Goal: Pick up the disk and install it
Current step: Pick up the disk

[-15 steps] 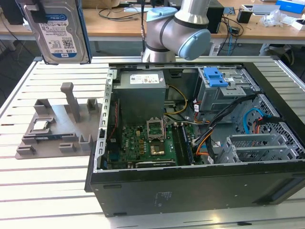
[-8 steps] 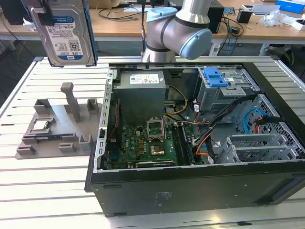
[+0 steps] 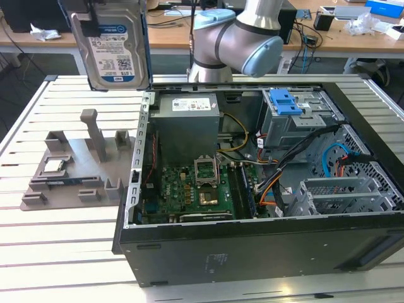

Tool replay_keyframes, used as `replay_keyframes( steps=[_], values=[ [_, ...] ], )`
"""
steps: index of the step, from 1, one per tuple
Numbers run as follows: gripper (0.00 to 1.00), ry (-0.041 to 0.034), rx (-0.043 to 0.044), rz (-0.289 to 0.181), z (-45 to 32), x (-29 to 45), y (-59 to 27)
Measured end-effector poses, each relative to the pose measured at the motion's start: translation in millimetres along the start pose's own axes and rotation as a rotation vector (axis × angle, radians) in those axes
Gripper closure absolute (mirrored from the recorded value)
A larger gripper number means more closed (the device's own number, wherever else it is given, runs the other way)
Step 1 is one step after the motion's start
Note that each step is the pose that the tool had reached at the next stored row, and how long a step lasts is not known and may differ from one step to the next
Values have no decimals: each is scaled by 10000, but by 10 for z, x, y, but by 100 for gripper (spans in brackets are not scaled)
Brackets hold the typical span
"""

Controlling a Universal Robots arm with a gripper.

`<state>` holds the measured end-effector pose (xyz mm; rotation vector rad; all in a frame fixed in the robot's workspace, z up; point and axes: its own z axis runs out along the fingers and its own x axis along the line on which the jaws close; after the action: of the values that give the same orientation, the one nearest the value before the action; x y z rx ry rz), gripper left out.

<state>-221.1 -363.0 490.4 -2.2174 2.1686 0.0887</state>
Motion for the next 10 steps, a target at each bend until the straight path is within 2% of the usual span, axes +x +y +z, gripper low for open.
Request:
replay_keyframes(
  steps=[2,4,6,7,9,10],
  values=[
    [63,-1,-1,-2,0,16,-128],
    [63,0,-3,2,-1,26,-213],
    [63,0,-7,1,-1,44,-358],
    [63,0,-8,2,-1,48,-395],
    [63,-1,-10,2,-1,67,-551],
    [63,-1,-12,-1,-1,72,-591]
  ],
)
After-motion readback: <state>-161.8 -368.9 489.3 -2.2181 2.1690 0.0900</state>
